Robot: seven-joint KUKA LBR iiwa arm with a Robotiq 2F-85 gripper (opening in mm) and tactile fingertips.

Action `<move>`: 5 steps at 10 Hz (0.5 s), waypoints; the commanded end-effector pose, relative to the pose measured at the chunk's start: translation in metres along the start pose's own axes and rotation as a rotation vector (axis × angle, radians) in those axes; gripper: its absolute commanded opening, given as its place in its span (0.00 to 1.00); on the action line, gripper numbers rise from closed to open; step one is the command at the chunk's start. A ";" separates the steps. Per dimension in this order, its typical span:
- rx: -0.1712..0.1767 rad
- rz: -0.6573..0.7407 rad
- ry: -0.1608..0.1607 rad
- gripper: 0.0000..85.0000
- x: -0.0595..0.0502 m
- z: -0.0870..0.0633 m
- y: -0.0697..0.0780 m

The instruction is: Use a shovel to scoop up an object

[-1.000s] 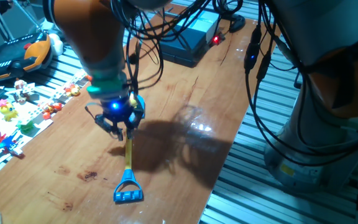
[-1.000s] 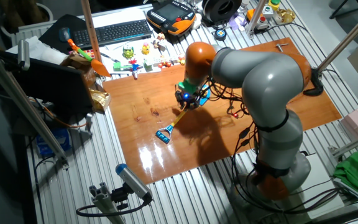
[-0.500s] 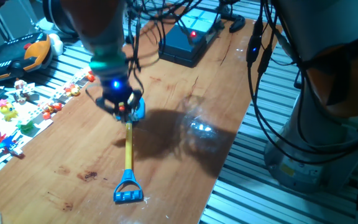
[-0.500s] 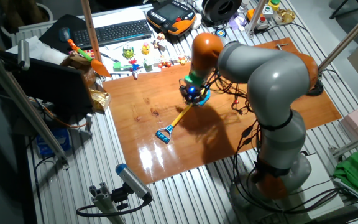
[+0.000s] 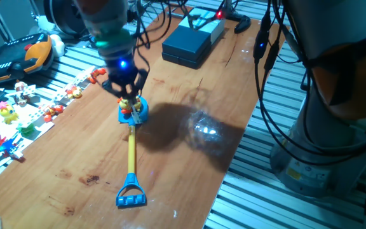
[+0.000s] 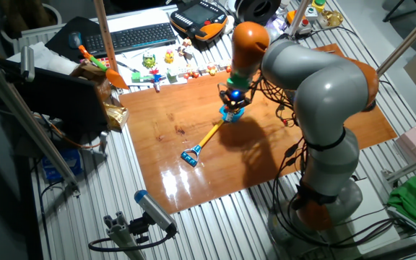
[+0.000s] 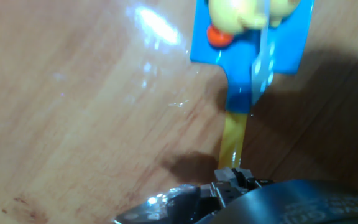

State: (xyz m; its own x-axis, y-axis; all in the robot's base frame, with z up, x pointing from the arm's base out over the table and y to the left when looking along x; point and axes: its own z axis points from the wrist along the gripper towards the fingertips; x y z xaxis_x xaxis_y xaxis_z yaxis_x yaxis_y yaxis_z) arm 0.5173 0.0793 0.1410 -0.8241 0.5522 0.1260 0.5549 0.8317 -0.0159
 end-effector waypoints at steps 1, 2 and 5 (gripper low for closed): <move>0.033 -0.201 -0.004 0.01 -0.009 -0.001 -0.015; 0.042 -0.259 0.008 0.01 -0.009 -0.001 -0.018; 0.032 -0.311 0.006 0.01 -0.007 -0.001 -0.017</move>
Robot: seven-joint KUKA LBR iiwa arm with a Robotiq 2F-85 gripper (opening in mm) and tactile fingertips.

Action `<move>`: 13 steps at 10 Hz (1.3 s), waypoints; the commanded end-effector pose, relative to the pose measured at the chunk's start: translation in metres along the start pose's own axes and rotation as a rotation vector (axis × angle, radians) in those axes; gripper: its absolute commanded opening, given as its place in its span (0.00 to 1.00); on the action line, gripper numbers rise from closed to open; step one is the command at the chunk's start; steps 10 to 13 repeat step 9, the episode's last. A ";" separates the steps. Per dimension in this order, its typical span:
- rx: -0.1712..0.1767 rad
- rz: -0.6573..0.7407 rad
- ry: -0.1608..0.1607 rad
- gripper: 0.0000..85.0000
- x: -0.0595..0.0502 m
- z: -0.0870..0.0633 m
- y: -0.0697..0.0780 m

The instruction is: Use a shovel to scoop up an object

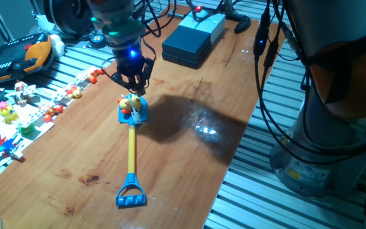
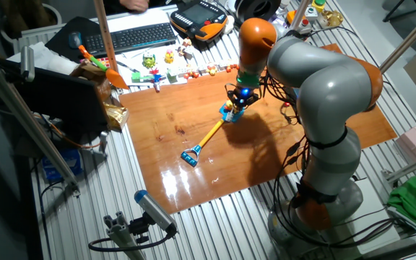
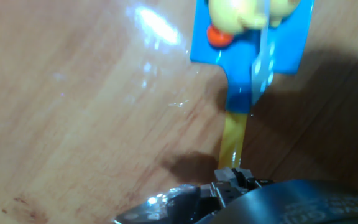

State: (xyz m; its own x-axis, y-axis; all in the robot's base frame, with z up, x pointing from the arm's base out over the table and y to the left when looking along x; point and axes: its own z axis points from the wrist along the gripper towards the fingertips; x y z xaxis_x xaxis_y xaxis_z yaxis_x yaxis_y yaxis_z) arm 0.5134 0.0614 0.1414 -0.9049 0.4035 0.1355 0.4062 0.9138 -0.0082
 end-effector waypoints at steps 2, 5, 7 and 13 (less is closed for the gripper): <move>0.015 -0.137 -0.011 0.01 0.002 0.002 0.004; 0.016 -0.138 -0.013 0.01 0.002 0.002 0.005; 0.010 -0.136 -0.007 0.01 0.003 0.002 0.005; 0.017 -0.133 -0.018 0.01 0.001 0.003 0.006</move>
